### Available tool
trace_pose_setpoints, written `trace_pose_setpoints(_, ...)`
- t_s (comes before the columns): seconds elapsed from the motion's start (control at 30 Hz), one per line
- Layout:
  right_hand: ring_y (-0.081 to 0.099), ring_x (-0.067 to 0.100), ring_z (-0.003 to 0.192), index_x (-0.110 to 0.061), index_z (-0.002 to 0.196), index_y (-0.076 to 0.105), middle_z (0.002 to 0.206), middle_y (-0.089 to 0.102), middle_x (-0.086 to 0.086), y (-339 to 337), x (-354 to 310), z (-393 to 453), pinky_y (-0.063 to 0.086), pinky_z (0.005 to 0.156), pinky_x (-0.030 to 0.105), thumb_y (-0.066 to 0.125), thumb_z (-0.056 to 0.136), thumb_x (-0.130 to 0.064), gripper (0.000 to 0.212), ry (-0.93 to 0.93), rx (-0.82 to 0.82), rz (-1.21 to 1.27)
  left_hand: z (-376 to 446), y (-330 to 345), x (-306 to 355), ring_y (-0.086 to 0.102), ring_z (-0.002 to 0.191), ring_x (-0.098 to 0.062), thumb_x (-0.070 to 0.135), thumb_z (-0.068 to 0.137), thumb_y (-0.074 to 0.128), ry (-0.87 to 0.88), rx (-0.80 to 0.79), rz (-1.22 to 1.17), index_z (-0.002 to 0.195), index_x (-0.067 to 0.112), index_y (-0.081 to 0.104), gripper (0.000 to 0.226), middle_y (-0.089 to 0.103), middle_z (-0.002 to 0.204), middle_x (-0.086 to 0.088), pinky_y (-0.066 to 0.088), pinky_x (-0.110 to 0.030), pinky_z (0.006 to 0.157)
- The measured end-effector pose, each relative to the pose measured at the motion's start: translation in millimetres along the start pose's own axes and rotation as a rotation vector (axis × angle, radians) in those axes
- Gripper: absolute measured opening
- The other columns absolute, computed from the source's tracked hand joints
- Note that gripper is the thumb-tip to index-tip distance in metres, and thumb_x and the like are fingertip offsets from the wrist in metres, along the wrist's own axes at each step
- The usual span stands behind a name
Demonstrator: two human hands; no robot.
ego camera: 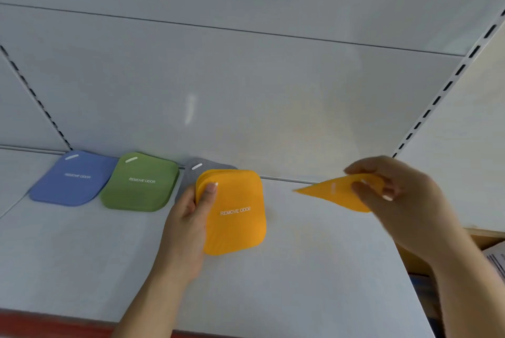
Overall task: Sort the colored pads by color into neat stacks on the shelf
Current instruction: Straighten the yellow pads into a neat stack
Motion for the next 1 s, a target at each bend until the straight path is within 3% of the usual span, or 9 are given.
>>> trace_pose_setpoints(0.13,0.068,-0.004,0.093,-0.054,0.105,0.067,0.098,0.072,-0.031,-7,-32,2,0.053,0.076,0.025,0.077,0.087,-0.027,0.034,-0.107,-0.224,-0.023,0,21,-6,0.07,0.12,-0.025,0.058,0.09,0.066,-0.105,-0.112,-0.027,0.119,0.046,0.074,0.032,0.077,0.121,0.011,0.055,-0.063,0.102)
trace_pose_setpoints(0.2,0.067,0.001,0.089,-0.052,0.103,0.065,0.096,0.071,-0.026,25,-45,2,0.054,0.075,0.029,0.074,0.09,-0.032,0.025,-0.202,-0.384,-0.152,-3,35,-10,0.071,0.119,-0.025,0.05,0.095,0.065,-0.147,-0.153,-0.029,0.126,0.038,0.073,0.035,0.078,0.121,0.008,0.054,-0.061,0.104)
trace_pose_setpoints(0.33,0.065,0.01,0.084,-0.042,0.117,0.067,0.1,0.074,-0.014,98,-55,-6,0.053,0.074,0.032,0.066,0.095,-0.03,0.025,-0.463,-0.582,-0.191,-11,59,-21,0.071,0.121,-0.031,0.044,0.098,0.061,-0.167,-0.267,0.035,0.12,0.029,0.077,0.032,0.079,0.121,-0.006,0.047,-0.063,0.112)
trace_pose_setpoints(0.43,0.064,0.011,0.091,-0.038,0.118,0.067,0.106,0.071,-0.014,112,-57,-4,0.053,0.076,0.029,0.068,0.096,-0.026,0.025,-0.52,-0.469,-0.164,-14,59,-30,0.07,0.124,-0.028,0.046,0.098,0.055,-0.216,-0.304,0.0,0.125,0.032,0.076,0.036,0.076,0.127,-0.006,0.046,-0.061,0.114)
trace_pose_setpoints(0.6,0.065,0.011,0.086,-0.026,0.105,0.07,0.098,0.07,-0.011,111,-51,-6,0.056,0.069,0.029,0.069,0.09,-0.046,0.025,-0.535,-0.215,-0.16,-13,53,-37,0.069,0.126,-0.03,0.044,0.102,0.05,-0.275,-0.334,-0.029,0.141,0.029,0.064,0.044,0.073,0.135,-0.007,0.047,-0.061,0.114)
trace_pose_setpoints(0.73,0.059,0.012,0.09,-0.025,0.1,0.069,0.097,0.065,-0.011,108,-41,-7,0.054,0.069,0.03,0.07,0.083,-0.057,0.037,-0.438,-0.007,-0.113,-18,57,-35,0.07,0.124,-0.03,0.063,0.094,0.056,-0.266,-0.377,-0.041,0.139,0.031,0.066,0.056,0.073,0.134,-0.008,0.051,-0.057,0.109)
trace_pose_setpoints(0.83,0.053,0.01,0.116,-0.025,0.124,0.061,0.124,0.055,-0.011,108,-26,-12,0.046,0.088,0.021,0.075,0.076,-0.062,0.062,-0.275,0.069,-0.093,-20,56,-24,0.069,0.123,-0.028,0.061,0.093,0.063,-0.065,-0.354,0.116,0.129,0.033,0.07,0.046,0.076,0.128,-0.003,0.05,-0.062,0.11)
trace_pose_setpoints(0.93,0.051,-0.009,0.119,-0.04,0.144,0.041,0.134,0.051,-0.026,120,9,-23,0.041,0.092,0.011,0.08,0.072,-0.066,0.086,0.127,-0.136,0.236,-24,55,-17,0.071,0.118,-0.018,0.052,0.099,0.06,0.057,-0.292,0.203,0.123,0.035,0.071,0.031,0.077,0.121,0.004,0.053,-0.054,0.108)
trace_pose_setpoints(1.0,0.066,0.0,0.11,-0.04,0.133,0.055,0.123,0.069,-0.018,126,26,-35,0.053,0.088,0.023,0.083,0.074,-0.061,0.068,0.315,-0.249,0.593,-28,59,-15,0.071,0.117,-0.013,0.05,0.101,0.058,0.101,-0.336,0.23,0.125,0.038,0.07,0.029,0.076,0.123,0.008,0.056,-0.042,0.104)
Point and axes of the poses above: each hand's wrist, its own z-axis towards the middle knuckle, its own y-axis out of the palm, x = y × z, the point moved 7 cm from there along z, towards the middle knuckle
